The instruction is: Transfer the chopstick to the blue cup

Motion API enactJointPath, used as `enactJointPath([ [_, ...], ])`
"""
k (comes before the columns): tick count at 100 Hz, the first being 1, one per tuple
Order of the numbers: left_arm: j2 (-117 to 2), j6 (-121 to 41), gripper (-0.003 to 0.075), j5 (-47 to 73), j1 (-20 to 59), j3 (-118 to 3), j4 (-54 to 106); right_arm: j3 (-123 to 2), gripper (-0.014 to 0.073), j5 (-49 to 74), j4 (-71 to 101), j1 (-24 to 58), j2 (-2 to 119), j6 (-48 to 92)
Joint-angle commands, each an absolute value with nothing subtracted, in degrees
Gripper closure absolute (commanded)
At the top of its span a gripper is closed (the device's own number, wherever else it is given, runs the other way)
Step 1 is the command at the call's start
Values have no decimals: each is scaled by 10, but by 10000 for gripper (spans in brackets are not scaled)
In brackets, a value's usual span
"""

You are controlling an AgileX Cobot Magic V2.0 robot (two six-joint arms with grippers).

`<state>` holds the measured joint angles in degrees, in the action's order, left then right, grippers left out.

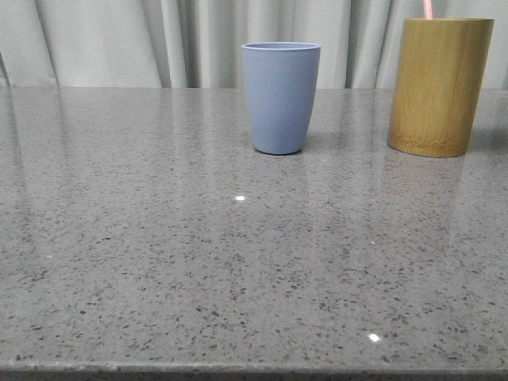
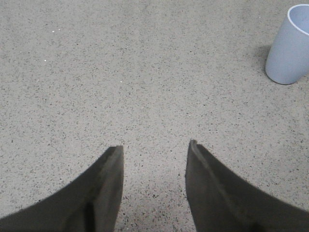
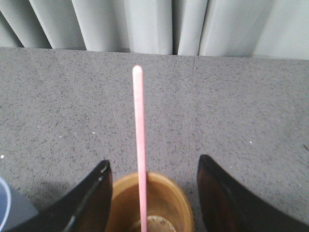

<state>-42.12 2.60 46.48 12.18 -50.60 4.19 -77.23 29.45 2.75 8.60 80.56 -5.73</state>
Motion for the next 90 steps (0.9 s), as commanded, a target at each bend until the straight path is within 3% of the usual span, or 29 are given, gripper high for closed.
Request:
enactJointPath([
  [1, -419, 29, 426, 422, 120, -521, 44, -816, 181, 254, 27, 86, 817, -56],
  [62, -419, 29, 426, 422, 120, -521, 38, -865, 188, 221, 32, 87, 901, -56],
  [90, -419, 29, 426, 422, 120, -521, 33, -865, 421, 215, 32, 87, 901, -56],
])
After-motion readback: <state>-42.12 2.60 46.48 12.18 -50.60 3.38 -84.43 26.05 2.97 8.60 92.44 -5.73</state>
